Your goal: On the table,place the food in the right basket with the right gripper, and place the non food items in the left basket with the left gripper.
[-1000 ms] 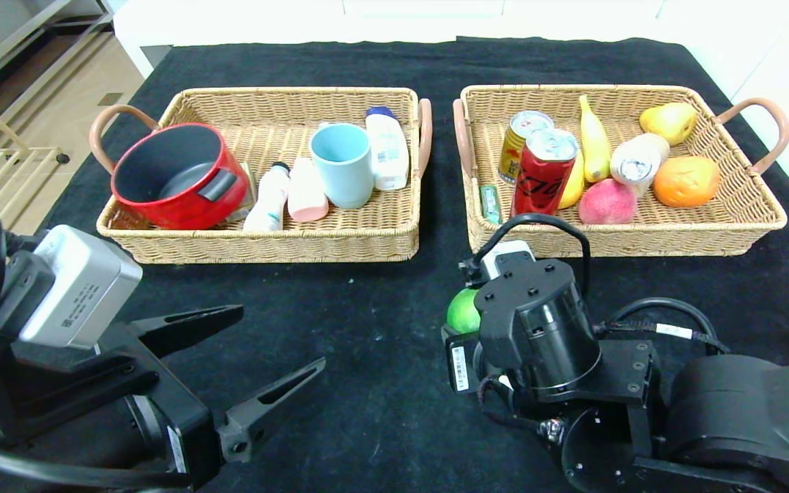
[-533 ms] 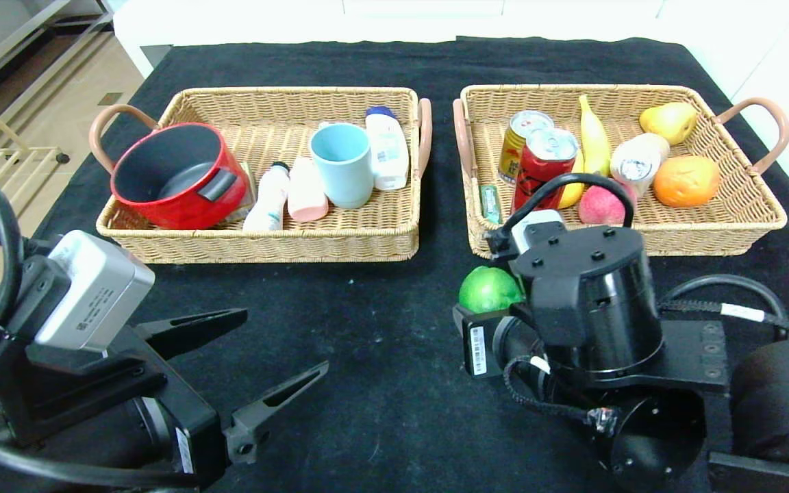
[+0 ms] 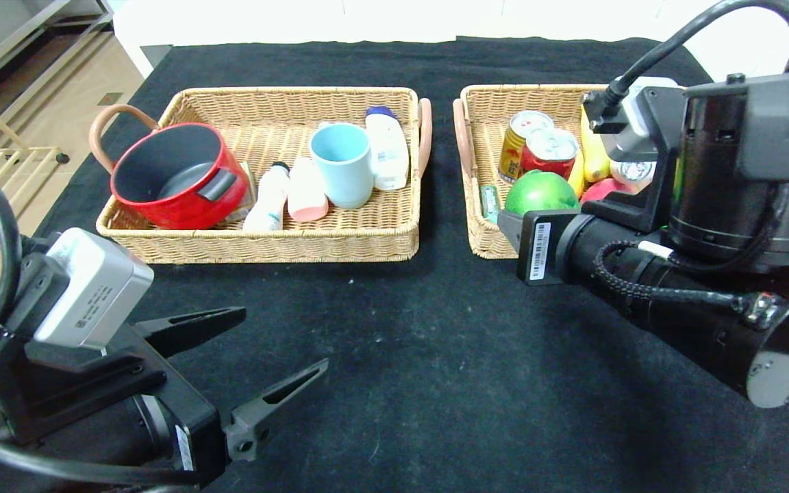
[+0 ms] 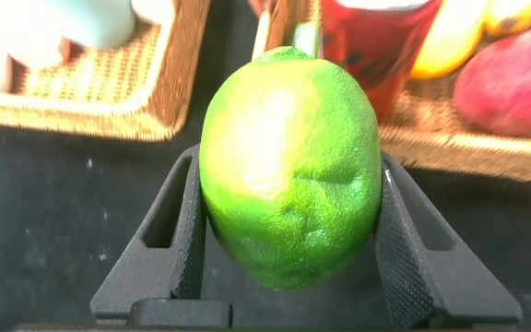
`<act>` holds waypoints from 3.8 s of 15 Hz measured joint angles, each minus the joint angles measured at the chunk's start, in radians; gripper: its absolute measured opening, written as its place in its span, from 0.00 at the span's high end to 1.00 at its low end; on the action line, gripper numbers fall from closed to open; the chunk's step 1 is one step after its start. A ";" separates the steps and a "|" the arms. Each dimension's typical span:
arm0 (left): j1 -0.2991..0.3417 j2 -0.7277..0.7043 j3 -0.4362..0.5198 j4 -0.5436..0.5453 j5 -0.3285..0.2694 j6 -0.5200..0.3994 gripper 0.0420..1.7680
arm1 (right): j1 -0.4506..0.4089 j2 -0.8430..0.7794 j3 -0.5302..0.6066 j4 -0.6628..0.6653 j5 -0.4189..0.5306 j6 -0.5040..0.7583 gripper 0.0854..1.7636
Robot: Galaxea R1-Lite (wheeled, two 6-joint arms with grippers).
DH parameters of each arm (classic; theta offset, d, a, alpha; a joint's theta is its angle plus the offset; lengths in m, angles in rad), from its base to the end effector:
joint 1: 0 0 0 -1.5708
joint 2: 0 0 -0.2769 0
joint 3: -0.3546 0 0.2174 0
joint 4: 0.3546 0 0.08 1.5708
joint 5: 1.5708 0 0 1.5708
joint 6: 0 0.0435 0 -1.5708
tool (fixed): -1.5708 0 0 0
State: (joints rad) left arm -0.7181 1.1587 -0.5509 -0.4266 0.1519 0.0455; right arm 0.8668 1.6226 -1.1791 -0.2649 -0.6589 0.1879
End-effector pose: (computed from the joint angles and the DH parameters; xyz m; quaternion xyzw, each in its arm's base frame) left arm 0.1704 -0.1402 0.1771 0.0599 0.0757 -0.2800 0.9551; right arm 0.2426 0.2446 0.2369 0.0316 0.0739 0.0968 0.9921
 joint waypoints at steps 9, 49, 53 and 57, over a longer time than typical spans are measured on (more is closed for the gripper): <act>-0.001 0.006 0.007 0.001 -0.002 0.000 0.03 | -0.276 -0.125 0.058 0.001 0.030 -0.083 0.41; -0.001 0.042 0.019 -0.003 0.003 0.001 0.03 | -0.715 0.064 0.095 -0.504 0.382 -0.174 0.08; 0.000 0.018 0.012 -0.004 0.029 0.031 0.03 | -0.674 -0.030 0.228 -0.497 0.382 -0.217 0.06; 0.000 -0.047 0.020 0.003 0.080 0.029 0.03 | -0.614 -0.183 0.357 -0.411 0.383 -0.273 0.05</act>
State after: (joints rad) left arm -0.7177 1.1113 -0.5311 -0.4232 0.2317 0.0740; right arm 0.2523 1.4394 -0.8221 -0.6764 -0.2760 -0.0855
